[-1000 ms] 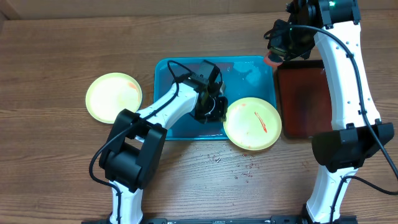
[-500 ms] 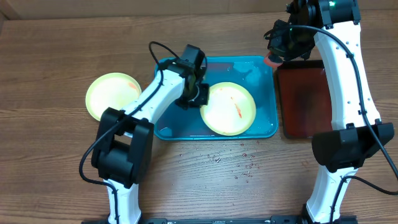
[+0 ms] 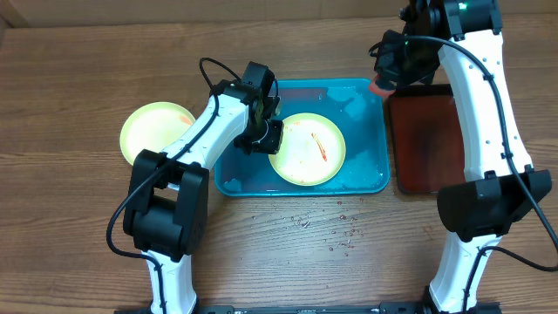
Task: Clean dirty plates on tray and stack at the side
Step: 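Grip second yellow plate rim with left gripper and drag it left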
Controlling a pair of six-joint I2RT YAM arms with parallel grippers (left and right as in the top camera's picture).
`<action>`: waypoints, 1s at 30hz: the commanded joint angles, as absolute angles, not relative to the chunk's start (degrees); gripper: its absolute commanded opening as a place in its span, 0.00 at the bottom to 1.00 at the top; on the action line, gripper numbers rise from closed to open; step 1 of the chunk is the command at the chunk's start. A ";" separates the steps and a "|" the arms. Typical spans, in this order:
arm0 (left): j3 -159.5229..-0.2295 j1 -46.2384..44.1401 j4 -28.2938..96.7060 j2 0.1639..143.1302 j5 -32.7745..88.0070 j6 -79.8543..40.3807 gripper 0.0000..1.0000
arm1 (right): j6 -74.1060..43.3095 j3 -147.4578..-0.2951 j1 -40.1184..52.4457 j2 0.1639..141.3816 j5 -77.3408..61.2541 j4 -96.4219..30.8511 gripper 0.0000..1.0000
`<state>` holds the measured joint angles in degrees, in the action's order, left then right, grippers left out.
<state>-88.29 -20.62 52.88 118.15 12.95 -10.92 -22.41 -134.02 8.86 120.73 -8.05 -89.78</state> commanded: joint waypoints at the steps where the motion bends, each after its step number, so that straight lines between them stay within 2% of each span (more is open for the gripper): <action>1: -86.89 -21.06 52.25 118.85 14.66 -10.00 0.32 | -22.04 -132.00 9.32 120.44 -7.64 -89.10 0.04; 17: -84.62 -21.02 52.71 118.85 15.03 -17.85 0.34 | -22.04 -128.51 9.37 120.46 -9.15 -86.13 0.04; 18: -84.53 -21.02 52.64 118.85 15.03 -17.82 0.32 | -22.04 -128.51 9.37 120.46 -9.15 -86.04 0.04; 20: -84.40 -21.02 52.45 118.91 14.92 -17.82 0.18 | -22.04 -128.51 9.37 120.46 -9.17 -86.04 0.04; 21: -84.36 -21.04 52.14 119.22 14.87 -17.82 0.16 | -22.04 -128.51 9.37 120.46 -9.17 -86.04 0.04; 27: -84.36 -20.71 51.46 120.51 15.25 -16.05 0.13 | -22.04 -128.51 9.37 120.46 -9.15 -86.26 0.04; 30: -84.36 -20.10 50.74 120.51 14.22 -12.43 0.09 | -22.04 -128.51 9.37 120.46 -9.15 -86.19 0.04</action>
